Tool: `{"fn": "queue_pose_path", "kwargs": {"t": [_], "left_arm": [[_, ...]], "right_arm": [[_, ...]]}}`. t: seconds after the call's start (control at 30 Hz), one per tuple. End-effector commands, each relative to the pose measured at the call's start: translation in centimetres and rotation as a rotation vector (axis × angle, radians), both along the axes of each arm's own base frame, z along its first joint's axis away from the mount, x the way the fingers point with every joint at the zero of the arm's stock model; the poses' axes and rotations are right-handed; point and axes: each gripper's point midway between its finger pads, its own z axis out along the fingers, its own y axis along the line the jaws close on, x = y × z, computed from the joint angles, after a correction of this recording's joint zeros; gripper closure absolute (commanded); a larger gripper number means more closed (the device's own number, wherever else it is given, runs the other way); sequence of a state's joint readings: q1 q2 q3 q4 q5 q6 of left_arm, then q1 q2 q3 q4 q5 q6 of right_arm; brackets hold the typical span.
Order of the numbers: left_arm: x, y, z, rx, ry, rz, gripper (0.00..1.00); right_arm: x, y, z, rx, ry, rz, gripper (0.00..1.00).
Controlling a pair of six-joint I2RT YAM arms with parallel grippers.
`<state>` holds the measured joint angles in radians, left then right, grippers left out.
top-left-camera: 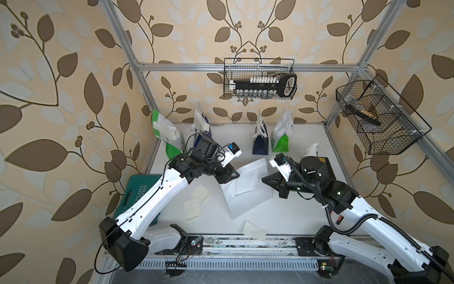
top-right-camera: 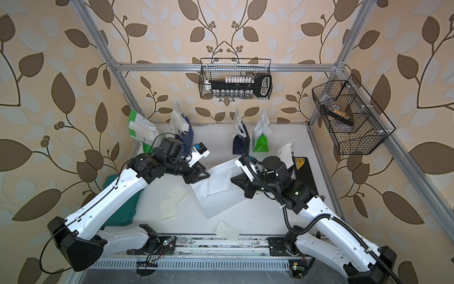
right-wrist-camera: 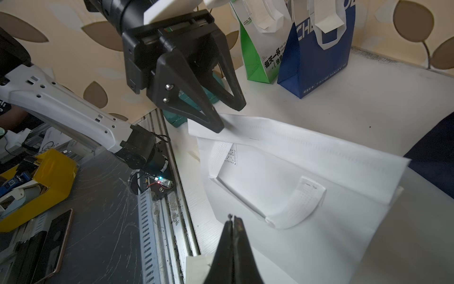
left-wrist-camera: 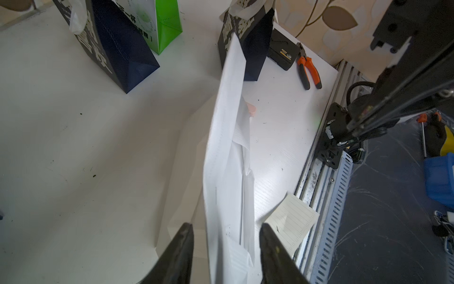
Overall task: Staple the receipts to the bags
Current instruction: Place the takeout bag at the center of the board.
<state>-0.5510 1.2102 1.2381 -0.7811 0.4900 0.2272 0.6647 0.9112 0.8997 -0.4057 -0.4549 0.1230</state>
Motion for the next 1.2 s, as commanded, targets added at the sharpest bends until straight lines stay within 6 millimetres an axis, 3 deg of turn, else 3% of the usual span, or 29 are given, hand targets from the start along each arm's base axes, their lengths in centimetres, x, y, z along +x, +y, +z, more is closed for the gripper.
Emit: {"fn": "queue_pose_path", "kwargs": {"t": [0.0, 0.03, 0.13, 0.27, 0.4, 0.43, 0.53, 0.63, 0.93, 1.17], "left_arm": [[0.4, -0.2, 1.0, -0.021, -0.030, 0.016, 0.52], [0.7, -0.1, 1.1, -0.021, -0.033, 0.037, 0.50], [1.8, 0.4, 2.4, -0.033, -0.068, 0.118, 0.41], [3.0, 1.5, 6.0, -0.108, -0.147, 0.255, 0.33], [2.7, 3.0, 10.7, -0.238, -0.216, 0.372, 0.26], [2.9, 4.1, 11.8, -0.262, -0.236, 0.449, 0.23], [1.9, 5.1, 13.7, -0.302, -0.246, 0.483, 0.21], [0.4, 5.0, 14.4, -0.347, -0.230, 0.443, 0.21], [-0.9, 5.3, 13.5, -0.359, -0.197, 0.431, 0.21], [-1.3, 5.8, 13.7, -0.364, -0.214, 0.444, 0.21]], "right_arm": [[-1.1, 0.6, 0.7, 0.033, 0.046, 0.046, 0.86], [-1.4, 0.6, 0.1, 0.019, 0.061, 0.034, 0.71], [-3.3, 0.8, -2.1, -0.056, 0.111, 0.025, 0.51], [-6.6, 0.8, -6.0, -0.173, 0.170, 0.024, 0.43], [-9.3, 0.8, -11.5, -0.348, 0.235, 0.032, 0.39], [-9.8, 0.9, -13.3, -0.394, 0.255, 0.035, 0.38], [-10.5, 1.4, -17.8, -0.494, 0.306, 0.035, 0.33], [-9.9, 1.7, -21.0, -0.585, 0.316, -0.003, 0.27], [-8.7, 3.4, -24.1, -0.708, 0.249, -0.041, 0.27], [-8.7, 5.1, -24.8, -0.748, 0.187, -0.031, 0.35]]}}
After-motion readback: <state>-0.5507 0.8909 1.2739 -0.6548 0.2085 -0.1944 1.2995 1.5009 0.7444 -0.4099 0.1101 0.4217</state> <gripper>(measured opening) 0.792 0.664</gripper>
